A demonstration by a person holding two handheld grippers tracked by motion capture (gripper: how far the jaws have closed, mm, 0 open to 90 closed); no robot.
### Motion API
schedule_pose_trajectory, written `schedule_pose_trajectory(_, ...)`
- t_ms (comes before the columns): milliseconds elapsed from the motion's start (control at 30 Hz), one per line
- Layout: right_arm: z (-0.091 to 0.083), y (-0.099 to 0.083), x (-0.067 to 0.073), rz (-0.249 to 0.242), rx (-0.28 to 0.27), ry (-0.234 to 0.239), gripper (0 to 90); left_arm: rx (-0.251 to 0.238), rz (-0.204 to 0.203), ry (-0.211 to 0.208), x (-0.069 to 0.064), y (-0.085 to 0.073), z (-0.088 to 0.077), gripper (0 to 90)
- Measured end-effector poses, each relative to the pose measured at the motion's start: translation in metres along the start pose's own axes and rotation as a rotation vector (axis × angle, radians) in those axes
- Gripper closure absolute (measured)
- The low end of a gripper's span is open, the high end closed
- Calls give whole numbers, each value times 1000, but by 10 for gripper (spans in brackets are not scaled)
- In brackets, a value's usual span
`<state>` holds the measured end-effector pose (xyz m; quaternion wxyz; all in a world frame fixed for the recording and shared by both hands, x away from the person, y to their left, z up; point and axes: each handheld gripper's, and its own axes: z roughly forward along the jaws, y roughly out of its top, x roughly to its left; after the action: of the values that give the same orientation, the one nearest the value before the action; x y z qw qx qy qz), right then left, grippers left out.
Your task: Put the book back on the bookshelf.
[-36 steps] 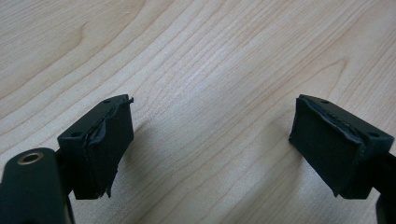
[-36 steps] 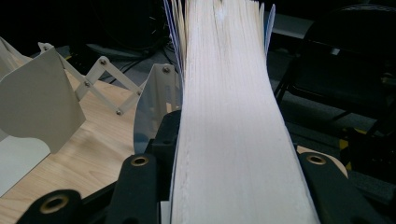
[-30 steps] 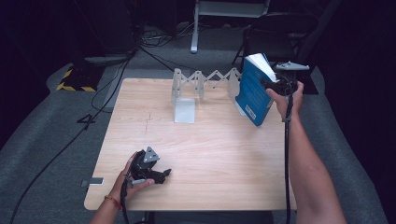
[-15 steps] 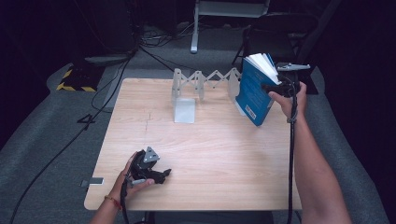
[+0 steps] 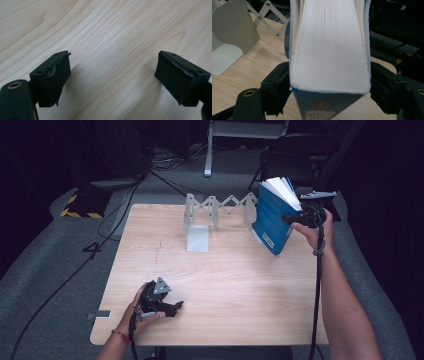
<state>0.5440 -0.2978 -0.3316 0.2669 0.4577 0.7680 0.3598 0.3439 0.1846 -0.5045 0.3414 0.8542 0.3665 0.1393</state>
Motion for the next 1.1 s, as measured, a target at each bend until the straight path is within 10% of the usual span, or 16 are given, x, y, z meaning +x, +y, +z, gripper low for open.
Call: schedule_pose_trajectory(1100,-23,-36,9,-93,55,14,245,1,0,-2,0,0,0,129)
